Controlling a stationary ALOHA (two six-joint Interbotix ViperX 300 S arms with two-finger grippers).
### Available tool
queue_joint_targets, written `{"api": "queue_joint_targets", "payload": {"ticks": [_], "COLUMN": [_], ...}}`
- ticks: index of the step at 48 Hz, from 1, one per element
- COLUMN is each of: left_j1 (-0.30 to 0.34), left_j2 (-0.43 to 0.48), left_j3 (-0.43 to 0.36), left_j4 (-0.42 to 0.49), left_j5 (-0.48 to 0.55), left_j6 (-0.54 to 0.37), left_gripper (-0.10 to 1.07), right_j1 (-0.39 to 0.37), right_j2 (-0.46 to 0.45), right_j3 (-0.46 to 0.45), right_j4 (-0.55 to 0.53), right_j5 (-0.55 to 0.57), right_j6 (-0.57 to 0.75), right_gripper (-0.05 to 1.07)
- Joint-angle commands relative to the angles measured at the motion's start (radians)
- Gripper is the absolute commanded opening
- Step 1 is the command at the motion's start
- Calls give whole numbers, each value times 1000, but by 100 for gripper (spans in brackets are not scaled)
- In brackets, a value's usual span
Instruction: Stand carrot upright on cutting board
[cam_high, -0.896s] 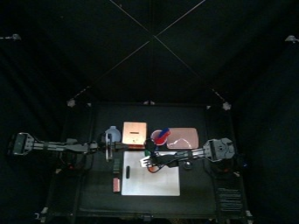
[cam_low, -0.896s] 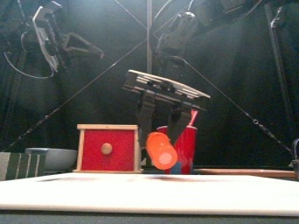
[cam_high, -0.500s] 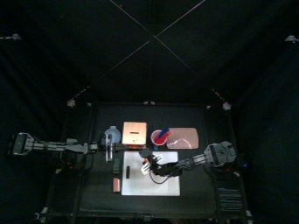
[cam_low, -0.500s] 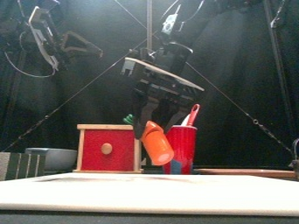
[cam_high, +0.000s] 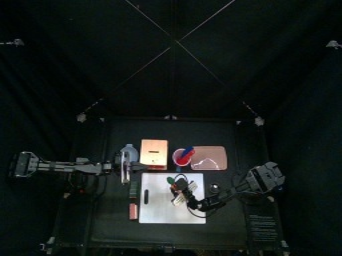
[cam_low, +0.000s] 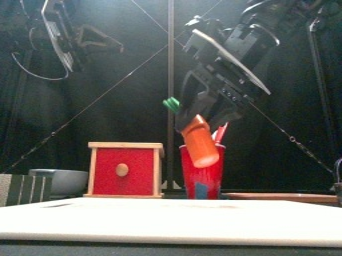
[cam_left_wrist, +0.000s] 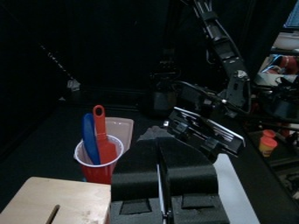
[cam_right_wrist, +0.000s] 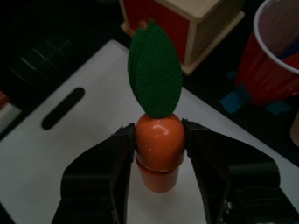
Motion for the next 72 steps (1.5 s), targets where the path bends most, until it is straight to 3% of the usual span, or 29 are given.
{"api": "queue_joint_targets", "payload": {"ticks": [1, 11, 30, 46, 72], "left_j1": [2, 18, 20, 25, 35], "left_j2": [2, 17, 75, 126, 114], "left_j3": [-40, -43, -71, -84, -49], "left_j4": [-2, -2, -5, -5, -5], "left_j5": [-11, -11, -11, -12, -12], "left_j6": [2, 3, 2, 2, 5], "left_gripper": [9, 9, 9, 9, 9], "right_j1": [18, 25, 12, 21, 23], "right_j2": [-63, -66, -26, 94, 172], "right_j3": [52, 135, 175, 161, 117], "right_j4": [-124, -373, -584, -664, -609], "right_j5": [-32, -84, -83, 32, -9], "right_j6": [86, 172, 222, 385, 391], "right_gripper": [60, 60, 60, 60, 61]}}
